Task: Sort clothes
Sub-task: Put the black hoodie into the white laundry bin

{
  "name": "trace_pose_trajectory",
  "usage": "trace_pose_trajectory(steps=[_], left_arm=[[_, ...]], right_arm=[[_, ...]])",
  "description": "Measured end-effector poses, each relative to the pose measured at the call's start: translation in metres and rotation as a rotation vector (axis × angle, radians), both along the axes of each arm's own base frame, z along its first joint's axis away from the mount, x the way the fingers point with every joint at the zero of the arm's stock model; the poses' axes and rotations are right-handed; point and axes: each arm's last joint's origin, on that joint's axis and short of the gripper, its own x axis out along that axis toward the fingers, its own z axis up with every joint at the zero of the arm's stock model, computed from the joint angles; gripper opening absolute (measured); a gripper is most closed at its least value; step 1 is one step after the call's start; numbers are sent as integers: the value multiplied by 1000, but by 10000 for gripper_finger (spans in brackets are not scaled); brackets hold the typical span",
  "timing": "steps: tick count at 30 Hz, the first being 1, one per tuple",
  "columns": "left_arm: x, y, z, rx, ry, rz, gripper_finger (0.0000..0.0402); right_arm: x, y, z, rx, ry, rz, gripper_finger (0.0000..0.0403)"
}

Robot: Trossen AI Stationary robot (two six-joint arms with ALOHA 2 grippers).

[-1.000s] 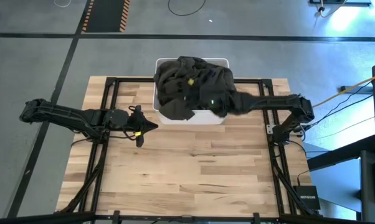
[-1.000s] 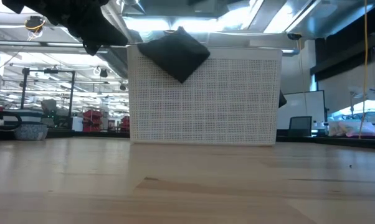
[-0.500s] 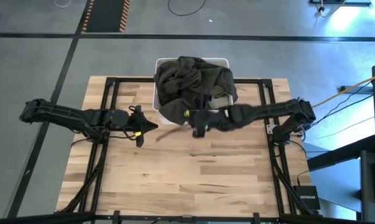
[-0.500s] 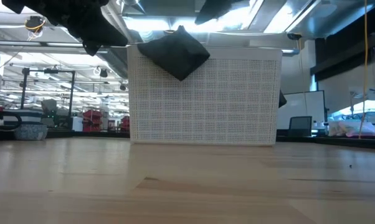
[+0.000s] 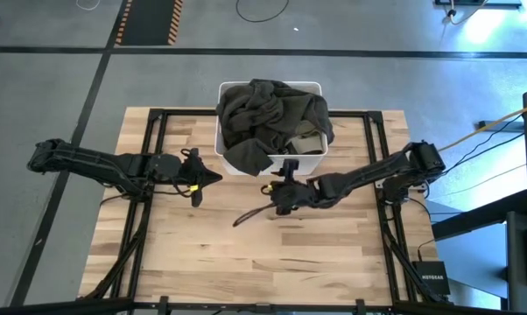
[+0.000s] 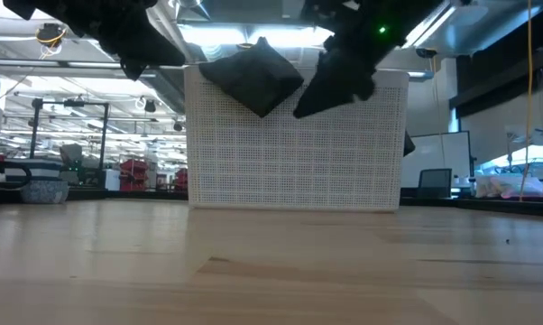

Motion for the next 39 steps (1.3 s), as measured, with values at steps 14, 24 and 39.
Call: trace_pose_trajectory(steps=[14, 24, 39], left_arm=[[0, 1, 0, 5, 0, 2, 15], [0, 1, 0, 3, 0, 3, 15], [-2, 1, -4, -4, 45, 6, 15]], right_arm=[[35, -13, 36, 78, -432, -6, 246], [51, -79, 100, -42, -549, -220, 246], [2, -95, 149, -146, -199, -365, 246]])
